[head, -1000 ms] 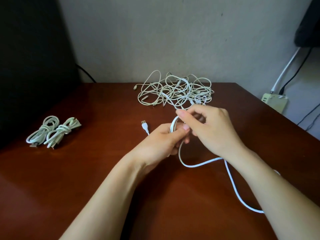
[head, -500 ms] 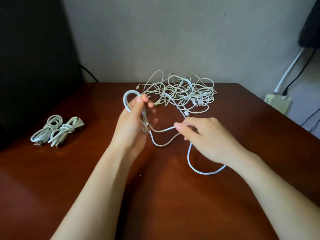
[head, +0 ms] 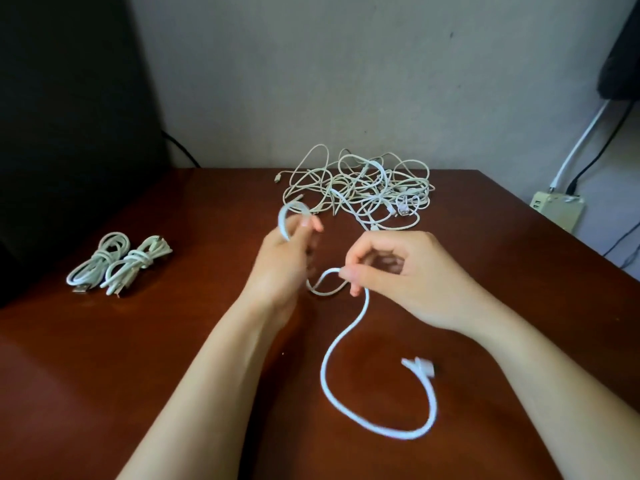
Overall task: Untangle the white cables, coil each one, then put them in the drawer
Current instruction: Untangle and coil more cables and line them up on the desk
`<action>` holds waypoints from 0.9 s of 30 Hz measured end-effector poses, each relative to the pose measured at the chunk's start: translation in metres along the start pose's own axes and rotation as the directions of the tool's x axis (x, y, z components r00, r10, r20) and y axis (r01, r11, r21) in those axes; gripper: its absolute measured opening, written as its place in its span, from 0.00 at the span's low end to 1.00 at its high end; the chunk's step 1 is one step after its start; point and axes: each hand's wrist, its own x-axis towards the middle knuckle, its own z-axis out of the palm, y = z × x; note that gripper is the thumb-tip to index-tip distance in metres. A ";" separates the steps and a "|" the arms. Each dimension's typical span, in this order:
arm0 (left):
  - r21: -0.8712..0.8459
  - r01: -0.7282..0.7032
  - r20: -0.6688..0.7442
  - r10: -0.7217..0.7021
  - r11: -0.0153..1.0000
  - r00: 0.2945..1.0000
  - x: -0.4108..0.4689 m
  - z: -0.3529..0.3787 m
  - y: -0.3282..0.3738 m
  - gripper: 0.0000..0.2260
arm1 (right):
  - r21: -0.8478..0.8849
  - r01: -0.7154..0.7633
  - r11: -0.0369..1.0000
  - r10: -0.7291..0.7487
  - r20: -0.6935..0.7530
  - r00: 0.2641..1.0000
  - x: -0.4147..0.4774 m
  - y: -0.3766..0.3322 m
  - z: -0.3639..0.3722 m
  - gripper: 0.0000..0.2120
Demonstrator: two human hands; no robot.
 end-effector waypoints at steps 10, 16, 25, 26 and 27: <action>0.044 0.156 0.442 -0.159 0.987 0.883 -0.019 0.013 0.007 0.17 | -0.041 0.120 0.992 -0.126 -0.249 0.960 0.002 0.005 -0.006 0.06; -0.020 0.263 0.579 -0.203 0.964 0.789 -0.019 0.014 0.010 0.34 | -0.279 0.179 0.944 -0.281 -0.387 0.878 0.004 0.012 -0.005 0.04; -0.006 0.323 0.627 -0.248 0.946 0.738 -0.021 0.012 0.010 0.19 | -0.707 0.312 0.634 -0.650 -0.270 0.710 0.004 0.023 -0.011 0.08; 0.004 0.305 0.637 -0.237 0.952 0.733 -0.021 0.012 0.010 0.14 | -0.722 0.319 0.615 -0.662 -0.253 0.705 0.005 0.023 -0.012 0.09; 0.013 0.293 0.648 -0.232 0.956 0.725 -0.021 0.011 0.011 0.10 | -0.729 0.324 0.603 -0.668 -0.239 0.704 0.005 0.023 -0.013 0.09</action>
